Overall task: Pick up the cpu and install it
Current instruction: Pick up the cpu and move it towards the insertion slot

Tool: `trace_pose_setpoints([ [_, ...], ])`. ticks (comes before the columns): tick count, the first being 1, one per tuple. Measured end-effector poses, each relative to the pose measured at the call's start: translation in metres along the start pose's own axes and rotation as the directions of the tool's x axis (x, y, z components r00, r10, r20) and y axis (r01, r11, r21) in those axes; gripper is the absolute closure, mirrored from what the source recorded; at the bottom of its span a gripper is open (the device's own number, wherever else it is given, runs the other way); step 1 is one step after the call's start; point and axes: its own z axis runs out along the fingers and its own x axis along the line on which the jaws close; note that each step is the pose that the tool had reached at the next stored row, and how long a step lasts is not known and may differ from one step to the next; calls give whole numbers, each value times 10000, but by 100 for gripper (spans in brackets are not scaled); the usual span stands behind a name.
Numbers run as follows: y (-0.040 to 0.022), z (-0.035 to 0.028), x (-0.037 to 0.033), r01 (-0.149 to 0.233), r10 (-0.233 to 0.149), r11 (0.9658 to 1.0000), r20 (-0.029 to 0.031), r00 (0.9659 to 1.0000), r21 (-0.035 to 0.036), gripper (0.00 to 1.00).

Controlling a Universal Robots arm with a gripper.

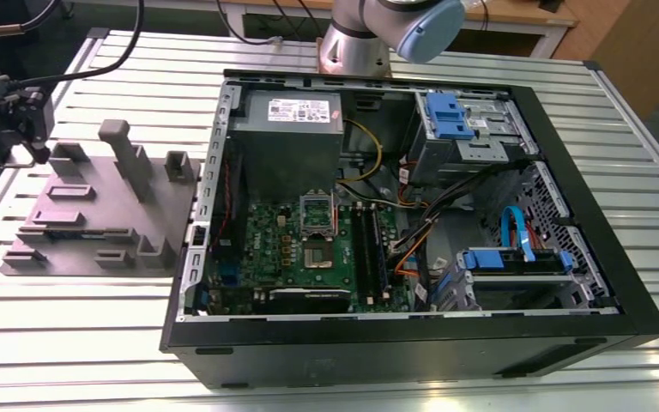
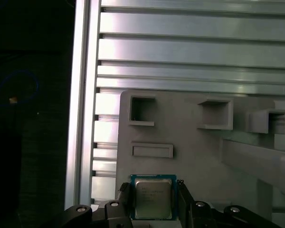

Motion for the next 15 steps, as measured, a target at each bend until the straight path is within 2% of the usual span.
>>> trace_pose_setpoints([
  [7, 1, -14, 9, 0, 0, 10000, 0, 10000, 0, 53],
  [9, 14, -65, 9, -33, 33, 10000, 1, 10000, 0, 53],
  [15, 15, -77, 9, -39, 39, 10000, 2, 10000, -1, 53],
])
